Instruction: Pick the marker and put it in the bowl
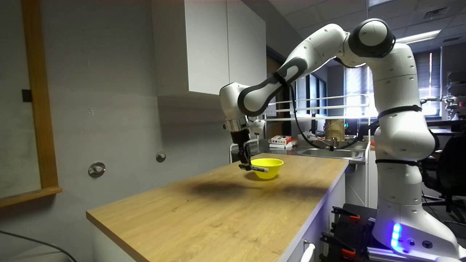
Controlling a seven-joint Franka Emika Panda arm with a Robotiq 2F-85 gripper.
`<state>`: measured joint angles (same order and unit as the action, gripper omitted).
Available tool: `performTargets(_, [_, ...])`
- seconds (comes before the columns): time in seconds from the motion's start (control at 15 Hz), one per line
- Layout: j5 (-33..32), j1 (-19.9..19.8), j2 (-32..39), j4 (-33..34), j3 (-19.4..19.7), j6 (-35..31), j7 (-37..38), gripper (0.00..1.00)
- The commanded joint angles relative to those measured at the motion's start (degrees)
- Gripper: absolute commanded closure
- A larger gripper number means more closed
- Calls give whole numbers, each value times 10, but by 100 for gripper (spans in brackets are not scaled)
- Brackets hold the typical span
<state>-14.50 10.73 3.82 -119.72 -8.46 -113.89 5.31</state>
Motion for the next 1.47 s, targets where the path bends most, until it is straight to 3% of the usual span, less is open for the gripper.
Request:
performTargets(0.0, [-42,-14,-81,-28,8,-10,38,93])
performTargets(0.33, [-74,-47,-121,-12,11,-23,114,93])
performTargets(0.8, [-176,-95,-55,19,14,-68,330,93])
performTargets(1.4, [-254,-81,8,-11,48,-82,535,93])
